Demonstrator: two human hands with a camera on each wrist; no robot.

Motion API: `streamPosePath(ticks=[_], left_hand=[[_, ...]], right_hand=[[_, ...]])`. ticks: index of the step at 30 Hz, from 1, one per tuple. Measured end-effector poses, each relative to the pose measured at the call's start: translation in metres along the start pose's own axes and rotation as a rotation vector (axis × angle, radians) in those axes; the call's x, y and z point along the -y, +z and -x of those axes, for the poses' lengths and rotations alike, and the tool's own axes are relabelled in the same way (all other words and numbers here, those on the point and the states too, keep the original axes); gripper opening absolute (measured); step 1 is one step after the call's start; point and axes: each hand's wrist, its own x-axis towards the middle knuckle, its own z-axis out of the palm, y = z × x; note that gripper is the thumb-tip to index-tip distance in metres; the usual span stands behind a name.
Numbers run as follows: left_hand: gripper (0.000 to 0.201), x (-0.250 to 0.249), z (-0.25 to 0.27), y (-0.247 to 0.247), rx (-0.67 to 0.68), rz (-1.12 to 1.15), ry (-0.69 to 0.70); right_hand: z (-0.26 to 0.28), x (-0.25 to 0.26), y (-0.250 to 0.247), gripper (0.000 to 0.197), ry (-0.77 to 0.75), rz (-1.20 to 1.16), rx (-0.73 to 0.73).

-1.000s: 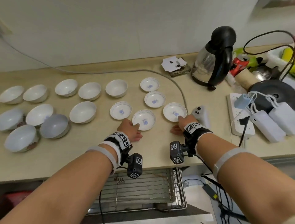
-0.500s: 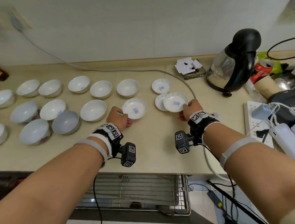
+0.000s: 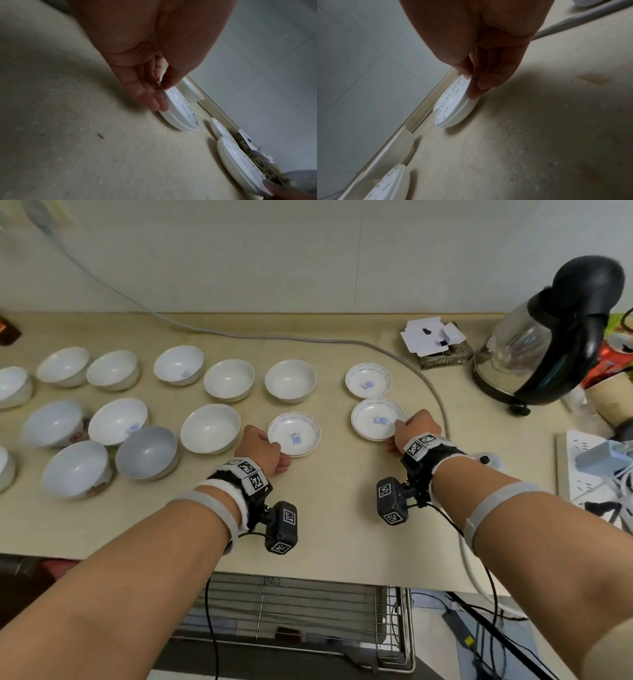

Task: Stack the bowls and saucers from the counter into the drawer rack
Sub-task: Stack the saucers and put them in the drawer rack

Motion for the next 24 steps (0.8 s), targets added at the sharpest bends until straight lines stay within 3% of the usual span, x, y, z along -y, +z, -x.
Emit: streamPosePath(ticks=[7,11,18,24], left_hand=[[0.023,-0.005,-0.002,0.003,0.111,-0.053,-0.058],[0.026,-0.012,-0.001,0.007,0.185,-0.041,-0.012],[0.027,-0.074,0.005,0.028,0.295,0.091,0.194],[0.038,-0.121,-0.023,0.071,0.347,0.162,0.176]], right_hand=[[0.003,0.005,-0.007,0.03,-0.029,0.126,0.012],[-0.002,0.017,-0.009,0.006,-0.054,-0.102,-0.009],[-0.034,0.056,-0.02,0.011,-0.08,-0.279,0.023],[-0.06,0.063,-0.011,0.013,-0.065,-0.333,0.101]])
